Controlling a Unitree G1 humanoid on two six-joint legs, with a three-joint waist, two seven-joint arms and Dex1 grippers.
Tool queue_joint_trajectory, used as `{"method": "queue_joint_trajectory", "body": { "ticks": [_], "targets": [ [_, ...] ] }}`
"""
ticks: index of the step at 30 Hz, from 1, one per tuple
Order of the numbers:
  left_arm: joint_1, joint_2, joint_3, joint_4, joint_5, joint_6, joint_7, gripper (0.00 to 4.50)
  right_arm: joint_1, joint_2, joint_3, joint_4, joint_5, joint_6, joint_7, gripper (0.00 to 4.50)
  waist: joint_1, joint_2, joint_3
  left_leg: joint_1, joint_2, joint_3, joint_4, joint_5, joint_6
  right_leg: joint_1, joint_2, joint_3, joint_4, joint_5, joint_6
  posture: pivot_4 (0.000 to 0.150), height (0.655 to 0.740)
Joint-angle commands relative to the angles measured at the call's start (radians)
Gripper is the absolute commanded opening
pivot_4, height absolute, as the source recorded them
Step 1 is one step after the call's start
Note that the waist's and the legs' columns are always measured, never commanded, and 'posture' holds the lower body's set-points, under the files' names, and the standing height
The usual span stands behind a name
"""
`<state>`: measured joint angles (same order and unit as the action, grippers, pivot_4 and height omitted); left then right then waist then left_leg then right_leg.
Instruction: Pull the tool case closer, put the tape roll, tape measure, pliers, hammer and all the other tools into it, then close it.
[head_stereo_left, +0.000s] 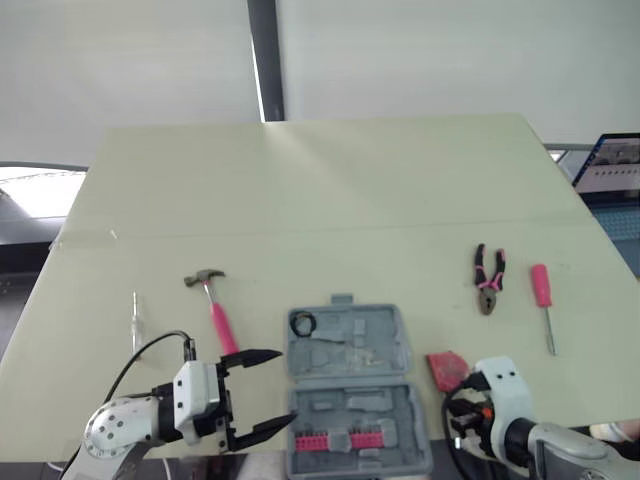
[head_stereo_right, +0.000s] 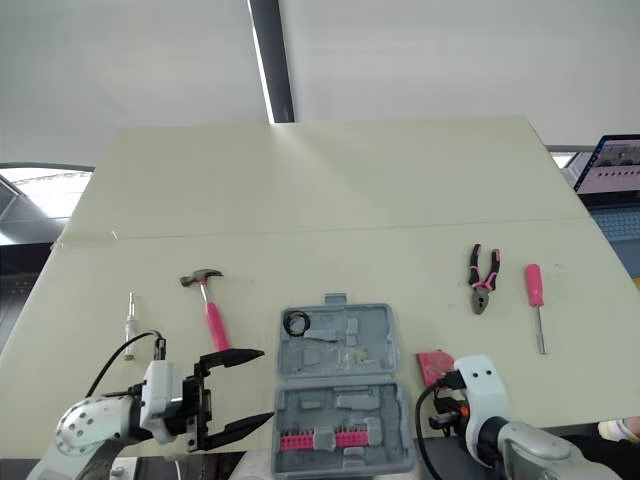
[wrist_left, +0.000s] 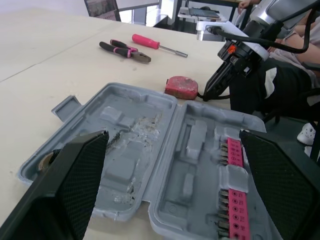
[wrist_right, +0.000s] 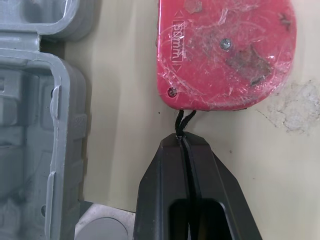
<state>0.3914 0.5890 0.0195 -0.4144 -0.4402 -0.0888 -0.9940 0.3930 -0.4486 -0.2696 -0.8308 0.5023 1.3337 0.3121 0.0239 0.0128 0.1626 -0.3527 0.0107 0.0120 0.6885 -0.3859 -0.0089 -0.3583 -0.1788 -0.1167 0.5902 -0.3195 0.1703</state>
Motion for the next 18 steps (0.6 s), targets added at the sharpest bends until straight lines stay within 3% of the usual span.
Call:
{"method": "queue_joint_trajectory", "body": {
  "ticks": [1,7,8,10,17,18],
  "targets": [
    [0.019,-0.01,-0.006,-0.004,0.005,-0.038,-0.009,4.5,0.006,-0.007,0.012,-0.03,0.015,0.004,0.008,0.04,0.001,0.0,0.0,0.0,0.0,0.0,0.0,0.0,0.0,0.0,0.0,0.0,0.0,0.0,0.0,0.15,0.7373],
    [0.028,-0.012,-0.005,0.011,0.01,-0.064,-0.014,4.5,-0.009,-0.006,0.016,-0.007,0.008,0.005,-0.002,0.04,0.0,0.0,0.0,0.0,0.0,0.0,0.0,0.0,0.0,0.0,0.0,0.0,0.0,0.0,0.0,0.15,0.7373],
    [0.029,-0.012,-0.005,0.013,0.011,-0.068,-0.014,4.5,-0.012,-0.003,0.011,-0.007,0.012,0.015,-0.002,0.28,0.0,0.0,0.0,0.0,0.0,0.0,0.0,0.0,0.0,0.0,0.0,0.0,0.0,0.0,0.0,0.15,0.7373],
    [0.031,-0.012,-0.007,0.018,0.012,-0.076,-0.015,4.5,-0.015,-0.003,0.002,-0.008,0.017,0.029,-0.001,0.89,0.0,0.0,0.0,0.0,0.0,0.0,0.0,0.0,0.0,0.0,0.0,0.0,0.0,0.0,0.0,0.15,0.7373],
    [0.027,-0.016,-0.016,0.029,0.013,-0.093,-0.013,4.5,-0.027,-0.013,-0.032,-0.009,0.039,0.063,-0.008,4.26,0.002,-0.003,-0.002,0.0,0.0,0.0,0.0,0.0,0.0,0.001,0.0,0.0,0.0,0.0,0.0,0.15,0.7373],
    [0.026,-0.017,-0.018,0.029,0.013,-0.095,-0.012,4.5,-0.026,-0.014,-0.035,-0.009,0.042,0.065,-0.007,4.47,0.002,-0.003,-0.002,0.0,0.0,0.0,0.0,0.0,0.0,0.001,0.0,0.0,0.0,0.0,0.0,0.15,0.7373]
  ]
}}
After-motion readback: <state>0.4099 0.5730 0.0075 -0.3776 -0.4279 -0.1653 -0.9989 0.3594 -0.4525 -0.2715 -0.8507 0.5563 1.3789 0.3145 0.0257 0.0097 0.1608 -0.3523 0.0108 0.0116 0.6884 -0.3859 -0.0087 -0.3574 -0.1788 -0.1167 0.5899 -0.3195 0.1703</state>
